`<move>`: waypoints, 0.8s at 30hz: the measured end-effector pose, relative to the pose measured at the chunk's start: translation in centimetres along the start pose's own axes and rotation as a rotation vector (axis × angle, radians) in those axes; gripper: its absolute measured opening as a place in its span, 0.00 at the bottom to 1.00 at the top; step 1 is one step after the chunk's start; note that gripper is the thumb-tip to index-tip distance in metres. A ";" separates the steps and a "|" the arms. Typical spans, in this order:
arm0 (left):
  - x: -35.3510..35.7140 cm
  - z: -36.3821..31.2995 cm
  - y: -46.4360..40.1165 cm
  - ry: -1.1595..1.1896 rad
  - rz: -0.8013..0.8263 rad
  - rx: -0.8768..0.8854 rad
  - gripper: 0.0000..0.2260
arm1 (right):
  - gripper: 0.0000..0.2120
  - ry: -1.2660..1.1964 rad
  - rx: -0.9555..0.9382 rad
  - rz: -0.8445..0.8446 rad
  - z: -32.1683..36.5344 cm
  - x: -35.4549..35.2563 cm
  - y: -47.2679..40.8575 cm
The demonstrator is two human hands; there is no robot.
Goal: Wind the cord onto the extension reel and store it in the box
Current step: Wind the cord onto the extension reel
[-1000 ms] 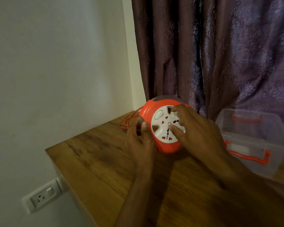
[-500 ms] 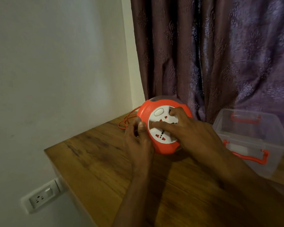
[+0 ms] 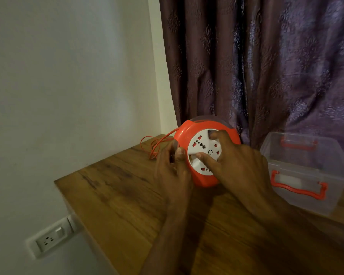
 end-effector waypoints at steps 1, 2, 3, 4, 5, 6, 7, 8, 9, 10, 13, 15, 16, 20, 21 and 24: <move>-0.1 0.2 0.0 0.012 -0.014 -0.009 0.06 | 0.27 0.032 -0.045 0.001 0.4 -0.2 -0.1; -0.2 0.4 0.0 0.024 -0.029 -0.017 0.06 | 0.24 0.059 -0.108 -0.001 1.0 -0.5 -0.1; -0.4 0.6 0.0 0.032 -0.043 -0.017 0.08 | 0.22 0.076 -0.178 0.007 1.6 -0.7 0.0; -0.5 0.8 0.0 0.036 -0.053 -0.015 0.11 | 0.21 0.097 -0.247 0.028 2.2 -0.8 0.1; -0.6 1.0 0.0 0.040 -0.065 -0.019 0.13 | 0.20 0.133 -0.308 0.064 2.6 -0.8 0.3; -0.7 1.1 -0.1 0.047 -0.078 -0.030 0.14 | 0.20 0.171 -0.357 0.108 2.9 -0.6 0.4; -0.8 1.3 -0.1 0.055 -0.087 -0.043 0.14 | 0.21 0.196 -0.393 0.159 3.1 -0.3 0.5; -0.9 1.5 -0.2 0.061 -0.093 -0.054 0.14 | 0.22 0.207 -0.421 0.209 3.1 0.1 0.7; -0.9 1.6 -0.2 0.067 -0.097 -0.063 0.14 | 0.23 0.215 -0.440 0.253 3.1 0.4 0.8; -0.9 1.7 -0.2 0.072 -0.097 -0.068 0.15 | 0.25 0.231 -0.449 0.286 2.9 0.6 0.9; -0.9 1.6 -0.2 0.079 -0.084 -0.069 0.16 | 0.25 0.269 -0.451 0.303 2.7 1.0 1.0; -0.8 1.5 -0.2 0.069 -0.070 -0.060 0.16 | 0.26 0.280 -0.444 0.272 2.5 0.9 0.9; -0.7 1.5 -0.2 0.061 -0.059 -0.057 0.17 | 0.27 0.292 -0.440 0.253 2.4 0.9 0.8; -0.5 1.3 -0.2 0.059 -0.033 -0.061 0.12 | 0.32 0.319 -0.362 0.168 1.6 1.0 0.0; -0.4 1.2 -0.1 0.058 -0.031 -0.062 0.10 | 0.31 0.306 -0.342 0.129 1.5 0.8 -0.2; -0.2 1.1 0.1 0.058 -0.019 -0.085 0.06 | 0.30 0.165 -0.251 0.026 1.0 0.3 -0.5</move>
Point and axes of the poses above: each hand's wrist, its own y-axis away from the middle knuckle, its own x-axis out of the palm, z = x × y, the point moved 8 cm from there along -y, towards the middle knuckle, and after that the axes turned 9 degrees about x, right-handed, at the moved point
